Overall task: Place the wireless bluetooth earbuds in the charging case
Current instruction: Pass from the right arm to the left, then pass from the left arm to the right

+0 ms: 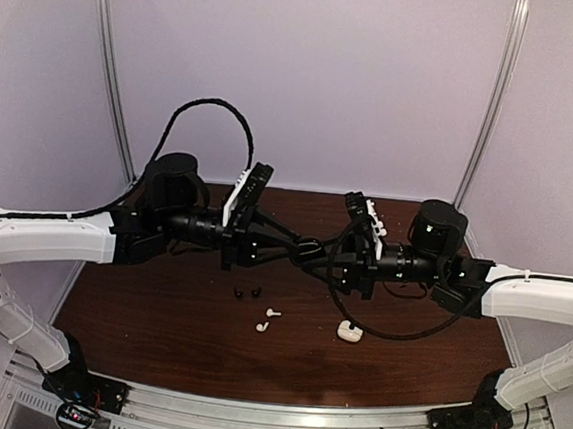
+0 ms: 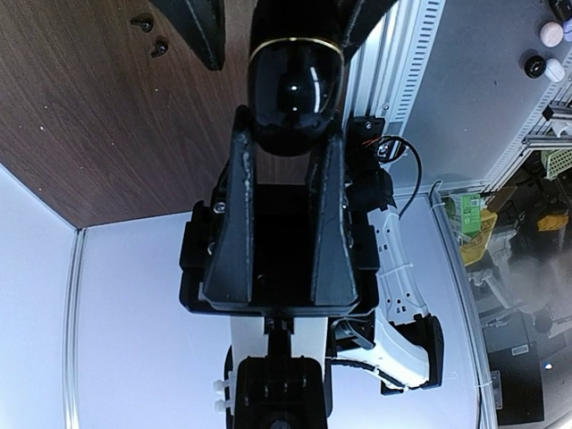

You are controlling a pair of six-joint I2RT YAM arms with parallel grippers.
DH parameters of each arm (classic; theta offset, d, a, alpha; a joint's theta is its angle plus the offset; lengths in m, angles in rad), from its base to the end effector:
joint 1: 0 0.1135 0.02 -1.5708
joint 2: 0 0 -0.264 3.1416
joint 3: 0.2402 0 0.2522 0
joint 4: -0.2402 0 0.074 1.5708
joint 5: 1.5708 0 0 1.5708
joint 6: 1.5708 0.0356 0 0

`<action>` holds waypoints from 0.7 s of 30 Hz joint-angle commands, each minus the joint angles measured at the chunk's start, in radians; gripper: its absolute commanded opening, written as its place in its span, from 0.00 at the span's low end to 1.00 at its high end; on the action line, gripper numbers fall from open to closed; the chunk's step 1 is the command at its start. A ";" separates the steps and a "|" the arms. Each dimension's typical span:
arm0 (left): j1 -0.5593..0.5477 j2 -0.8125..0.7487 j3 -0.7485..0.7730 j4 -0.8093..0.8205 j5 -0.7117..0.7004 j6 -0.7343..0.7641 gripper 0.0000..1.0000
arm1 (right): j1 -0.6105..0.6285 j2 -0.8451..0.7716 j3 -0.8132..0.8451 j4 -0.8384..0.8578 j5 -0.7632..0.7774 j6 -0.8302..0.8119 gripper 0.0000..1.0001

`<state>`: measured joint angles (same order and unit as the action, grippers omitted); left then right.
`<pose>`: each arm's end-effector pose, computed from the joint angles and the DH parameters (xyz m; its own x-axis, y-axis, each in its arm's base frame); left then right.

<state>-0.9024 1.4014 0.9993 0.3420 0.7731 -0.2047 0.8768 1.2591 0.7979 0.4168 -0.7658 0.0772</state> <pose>0.1811 -0.2695 0.3271 -0.2384 0.0672 -0.9688 0.9654 -0.0918 -0.2440 0.1631 0.2346 0.3051 -0.1052 -0.0395 -0.9937 -0.9918 -0.0684 0.1077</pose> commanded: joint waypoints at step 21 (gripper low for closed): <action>-0.001 0.024 0.032 0.064 0.020 -0.036 0.00 | 0.005 0.019 0.041 0.012 -0.027 0.007 0.24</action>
<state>-0.9024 1.4185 1.0027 0.3656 0.7822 -0.2352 0.8776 1.2739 0.8143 0.4221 -0.7876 0.0834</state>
